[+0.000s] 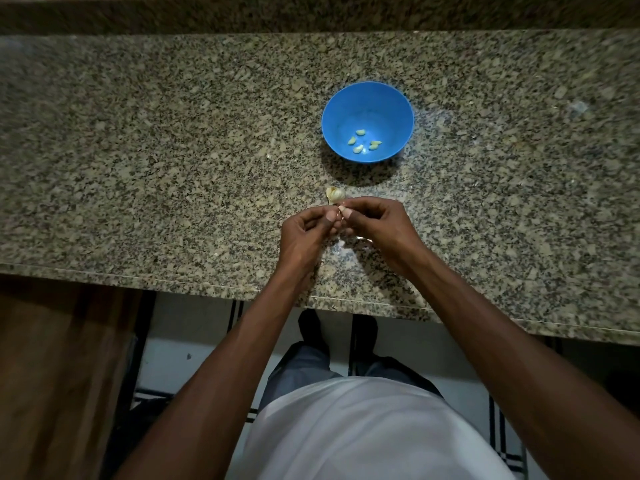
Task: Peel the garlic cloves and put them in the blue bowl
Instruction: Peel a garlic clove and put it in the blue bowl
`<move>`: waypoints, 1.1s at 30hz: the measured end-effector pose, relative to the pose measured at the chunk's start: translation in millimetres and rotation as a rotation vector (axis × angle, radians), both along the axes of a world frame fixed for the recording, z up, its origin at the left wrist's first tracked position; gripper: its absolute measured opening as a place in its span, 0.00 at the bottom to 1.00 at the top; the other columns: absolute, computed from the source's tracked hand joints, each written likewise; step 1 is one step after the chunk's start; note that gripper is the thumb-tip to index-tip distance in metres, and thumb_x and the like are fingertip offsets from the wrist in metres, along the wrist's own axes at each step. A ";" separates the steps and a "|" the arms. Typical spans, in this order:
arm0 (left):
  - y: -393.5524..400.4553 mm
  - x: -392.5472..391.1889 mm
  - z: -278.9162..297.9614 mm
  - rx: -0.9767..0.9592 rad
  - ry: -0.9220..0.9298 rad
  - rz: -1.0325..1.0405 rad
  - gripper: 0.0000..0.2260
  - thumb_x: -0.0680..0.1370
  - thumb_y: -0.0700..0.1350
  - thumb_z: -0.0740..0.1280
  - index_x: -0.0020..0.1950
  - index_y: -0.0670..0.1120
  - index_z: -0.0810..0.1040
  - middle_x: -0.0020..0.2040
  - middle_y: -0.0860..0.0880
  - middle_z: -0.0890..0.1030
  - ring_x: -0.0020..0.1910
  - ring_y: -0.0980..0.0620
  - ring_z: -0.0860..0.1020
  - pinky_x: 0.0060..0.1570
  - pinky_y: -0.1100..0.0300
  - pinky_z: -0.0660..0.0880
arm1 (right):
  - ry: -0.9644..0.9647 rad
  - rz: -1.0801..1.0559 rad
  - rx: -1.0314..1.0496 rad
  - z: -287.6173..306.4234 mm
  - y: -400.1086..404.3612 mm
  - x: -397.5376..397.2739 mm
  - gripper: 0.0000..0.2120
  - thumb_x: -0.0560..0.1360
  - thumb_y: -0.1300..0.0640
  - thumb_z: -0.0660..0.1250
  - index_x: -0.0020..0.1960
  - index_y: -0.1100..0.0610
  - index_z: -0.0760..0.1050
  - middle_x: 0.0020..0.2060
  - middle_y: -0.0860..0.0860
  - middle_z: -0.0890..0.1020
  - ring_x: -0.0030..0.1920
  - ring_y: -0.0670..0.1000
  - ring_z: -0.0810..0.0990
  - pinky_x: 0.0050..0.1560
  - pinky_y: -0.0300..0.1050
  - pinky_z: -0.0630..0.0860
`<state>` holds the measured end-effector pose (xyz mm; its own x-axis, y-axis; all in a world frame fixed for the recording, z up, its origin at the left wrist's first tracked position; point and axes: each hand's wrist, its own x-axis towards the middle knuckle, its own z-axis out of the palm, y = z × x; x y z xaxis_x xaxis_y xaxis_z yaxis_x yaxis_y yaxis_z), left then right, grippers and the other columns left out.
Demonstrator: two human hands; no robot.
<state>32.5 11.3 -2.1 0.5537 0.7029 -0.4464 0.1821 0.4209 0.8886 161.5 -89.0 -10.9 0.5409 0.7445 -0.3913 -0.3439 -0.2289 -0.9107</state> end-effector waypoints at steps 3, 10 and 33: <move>6.4 -4.2 -2.2 0.156 0.101 -0.065 0.06 0.80 0.35 0.71 0.55 0.40 0.85 0.49 0.47 0.88 0.49 0.52 0.87 0.52 0.56 0.84 | 0.007 -0.006 -0.052 1.6 -0.9 3.2 0.08 0.78 0.65 0.74 0.57 0.64 0.84 0.48 0.61 0.88 0.49 0.57 0.87 0.58 0.57 0.84; 11.4 -8.7 -12.9 0.451 0.360 -0.319 0.11 0.76 0.33 0.74 0.53 0.47 0.88 0.50 0.53 0.87 0.48 0.61 0.84 0.53 0.61 0.83 | -0.195 0.103 -0.252 -7.0 -13.3 22.3 0.06 0.75 0.60 0.78 0.51 0.58 0.86 0.41 0.54 0.89 0.45 0.57 0.89 0.51 0.62 0.86; 8.0 11.5 -5.8 0.377 0.153 -0.231 0.09 0.76 0.46 0.79 0.52 0.43 0.88 0.46 0.48 0.88 0.47 0.50 0.87 0.53 0.46 0.85 | -0.009 0.043 -0.140 8.5 -16.0 23.5 0.09 0.76 0.60 0.78 0.54 0.62 0.84 0.47 0.59 0.88 0.48 0.55 0.88 0.47 0.45 0.84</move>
